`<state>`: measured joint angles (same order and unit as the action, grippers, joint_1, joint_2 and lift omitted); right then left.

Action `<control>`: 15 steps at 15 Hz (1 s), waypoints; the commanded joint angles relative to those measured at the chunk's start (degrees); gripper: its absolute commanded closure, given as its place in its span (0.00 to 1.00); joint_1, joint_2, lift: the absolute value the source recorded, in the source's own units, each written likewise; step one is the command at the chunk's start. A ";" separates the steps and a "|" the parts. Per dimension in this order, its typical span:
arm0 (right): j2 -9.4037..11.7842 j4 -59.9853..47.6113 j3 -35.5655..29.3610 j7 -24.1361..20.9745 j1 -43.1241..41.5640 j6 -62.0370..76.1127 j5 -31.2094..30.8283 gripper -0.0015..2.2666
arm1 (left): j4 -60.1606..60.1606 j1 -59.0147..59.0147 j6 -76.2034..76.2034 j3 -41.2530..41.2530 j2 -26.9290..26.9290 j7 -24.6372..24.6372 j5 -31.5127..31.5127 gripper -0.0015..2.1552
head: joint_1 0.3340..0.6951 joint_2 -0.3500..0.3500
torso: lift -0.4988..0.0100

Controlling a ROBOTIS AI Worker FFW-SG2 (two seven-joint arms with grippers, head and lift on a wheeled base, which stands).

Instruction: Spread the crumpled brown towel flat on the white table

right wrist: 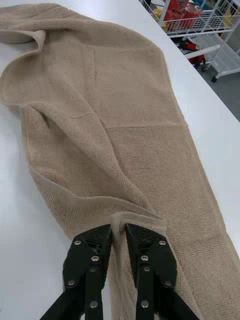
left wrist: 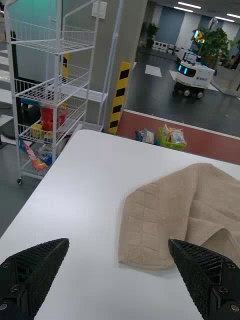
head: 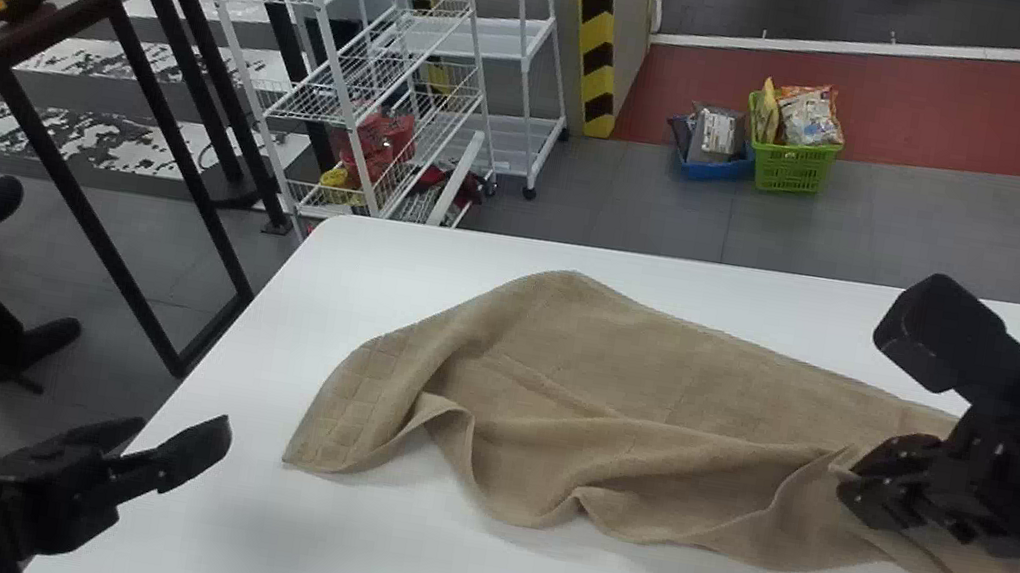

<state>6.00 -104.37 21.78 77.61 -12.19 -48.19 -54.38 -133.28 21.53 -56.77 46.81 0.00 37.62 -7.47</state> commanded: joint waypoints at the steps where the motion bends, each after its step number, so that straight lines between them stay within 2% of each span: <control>1: 1.20 -2.59 -0.95 0.72 1.99 -0.11 0.68 0.54 | -0.05 0.00 0.03 -0.05 -0.15 0.09 0.00 0.04 | 1.00 1.00 | 0.74; 2: 2.26 -5.93 -2.18 0.72 3.66 -0.29 2.00 0.54 | -0.32 0.00 -0.15 -0.05 -0.15 0.27 -0.09 0.04 | 1.00 1.00 | 0.74; 5: 8.50 -17.88 -8.15 0.72 11.13 -2.05 6.13 0.54 | -0.58 0.00 -0.15 -0.58 -0.15 0.35 -0.09 0.04 | 1.00 1.00 | 0.74; 9: 13.60 -31.07 -24.24 0.72 25.19 -1.52 14.04 0.54 | -0.84 0.00 -0.15 -2.51 -0.15 0.18 0.09 0.04 | 1.00 1.00 | 0.74; 11: 14.74 -34.85 -30.04 0.72 33.19 0.94 16.24 0.54 | -0.84 0.00 -0.15 -3.57 -0.15 0.00 0.26 0.04 | 1.00 0.99 | 0.74; 15: 14.21 -35.37 -38.39 0.72 43.91 11.66 17.38 0.54 | -0.76 0.09 -0.15 -5.15 -0.15 -0.26 0.61 0.04 | 1.00 0.90 | 0.74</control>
<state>20.38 -139.84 -14.10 77.61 28.93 -39.24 -37.51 -134.10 21.62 -56.92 42.07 0.00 37.35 -6.98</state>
